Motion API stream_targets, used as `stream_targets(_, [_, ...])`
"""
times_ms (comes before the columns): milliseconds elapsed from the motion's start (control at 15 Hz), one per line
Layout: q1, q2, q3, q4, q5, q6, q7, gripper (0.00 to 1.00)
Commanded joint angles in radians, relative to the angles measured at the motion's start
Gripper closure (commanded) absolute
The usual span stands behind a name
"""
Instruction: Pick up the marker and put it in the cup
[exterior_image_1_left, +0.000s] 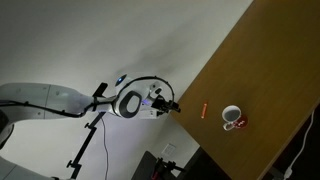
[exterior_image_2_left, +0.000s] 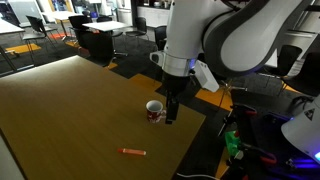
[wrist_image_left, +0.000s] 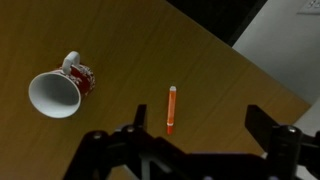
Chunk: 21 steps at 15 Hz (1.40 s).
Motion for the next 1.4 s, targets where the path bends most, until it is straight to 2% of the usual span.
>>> stream_targets(0, [-0.065,0.14,0.068,0.108,0.09,0.013,-0.076,0.0])
stream_targets(200, [-0.105,0.236,0.101,0.189,0.097,0.002,-0.102,0.0])
stream_targets(400, [-0.111,0.331,0.099,0.267,0.058,-0.003,-0.081,0.0])
stream_targets(933, [-0.054,0.53,0.05,0.448,-0.053,0.016,-0.025,0.0])
stream_targets(1333, [-0.013,0.653,0.008,0.594,-0.075,0.029,0.023,0.0])
